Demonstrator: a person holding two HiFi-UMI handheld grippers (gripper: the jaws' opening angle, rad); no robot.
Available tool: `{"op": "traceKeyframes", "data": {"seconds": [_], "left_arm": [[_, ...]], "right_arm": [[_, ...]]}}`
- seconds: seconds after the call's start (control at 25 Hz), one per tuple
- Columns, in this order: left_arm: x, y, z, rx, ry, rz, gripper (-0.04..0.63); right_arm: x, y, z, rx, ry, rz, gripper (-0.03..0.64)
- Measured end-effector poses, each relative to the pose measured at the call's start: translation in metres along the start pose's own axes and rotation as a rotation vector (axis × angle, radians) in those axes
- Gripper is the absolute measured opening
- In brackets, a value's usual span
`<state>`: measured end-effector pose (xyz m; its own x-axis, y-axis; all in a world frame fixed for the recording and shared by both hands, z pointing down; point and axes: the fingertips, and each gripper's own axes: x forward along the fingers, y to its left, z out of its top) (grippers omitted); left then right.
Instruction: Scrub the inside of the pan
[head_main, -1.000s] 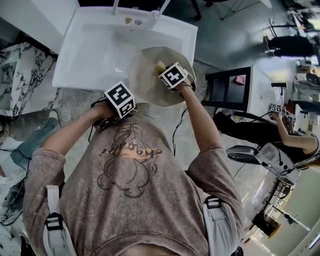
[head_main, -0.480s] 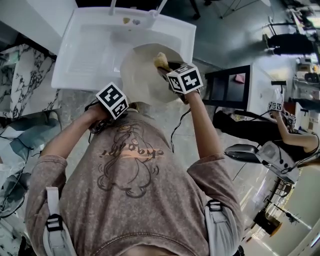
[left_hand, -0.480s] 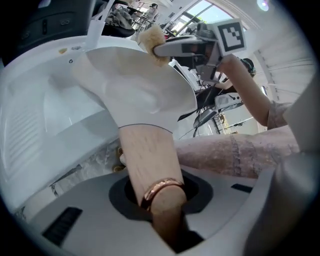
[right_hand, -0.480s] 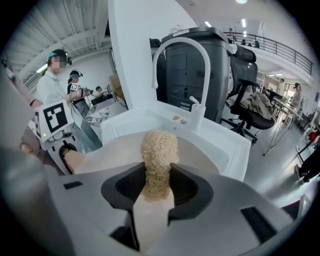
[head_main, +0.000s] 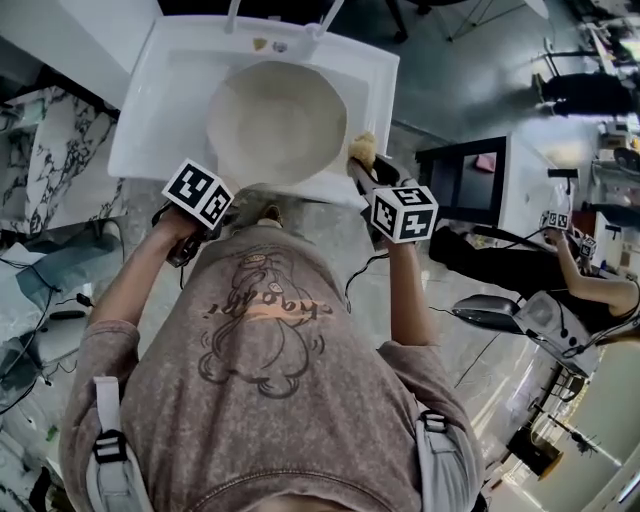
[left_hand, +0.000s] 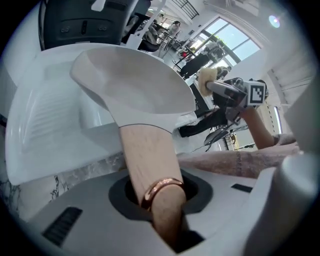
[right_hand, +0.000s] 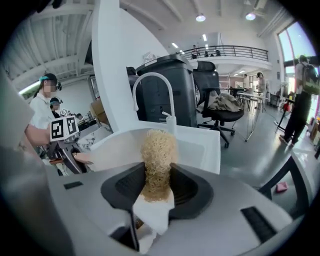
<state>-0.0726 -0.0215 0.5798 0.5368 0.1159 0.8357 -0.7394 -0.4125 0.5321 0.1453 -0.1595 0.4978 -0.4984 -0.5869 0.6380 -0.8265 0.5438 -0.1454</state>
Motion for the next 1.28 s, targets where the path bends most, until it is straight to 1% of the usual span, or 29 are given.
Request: {"op": "traceKeyframes", "data": {"seconds": [0.24, 0.36, 0.48, 0.64, 0.84, 1.04, 1.28], "left_arm": [[-0.013, 0.015, 0.006, -0.080, -0.109, 0.034, 0.098], [-0.015, 0.022, 0.010, -0.110, -0.159, 0.072, 0.098], [-0.021, 0.023, 0.012, -0.138, -0.208, 0.087, 0.098], [-0.031, 0.019, 0.013, -0.168, -0.265, 0.101, 0.098], [-0.040, 0.023, 0.011, -0.179, -0.291, 0.109, 0.098], [-0.044, 0.027, 0.013, -0.187, -0.304, 0.137, 0.101], [-0.042, 0.021, 0.016, -0.200, -0.316, 0.111, 0.101]], "right_arm": [[-0.003, 0.024, -0.021, 0.113, -0.090, -0.028, 0.158], [0.005, 0.035, -0.036, 0.142, -0.088, -0.022, 0.158], [0.012, 0.047, -0.051, 0.128, -0.059, -0.001, 0.158], [0.013, 0.053, -0.055, 0.093, -0.047, 0.014, 0.158], [0.018, 0.058, -0.048, 0.100, -0.058, 0.032, 0.159], [0.019, 0.060, -0.044, 0.096, -0.064, 0.042, 0.160], [0.020, 0.062, -0.043, 0.114, -0.068, 0.064, 0.156]]}}
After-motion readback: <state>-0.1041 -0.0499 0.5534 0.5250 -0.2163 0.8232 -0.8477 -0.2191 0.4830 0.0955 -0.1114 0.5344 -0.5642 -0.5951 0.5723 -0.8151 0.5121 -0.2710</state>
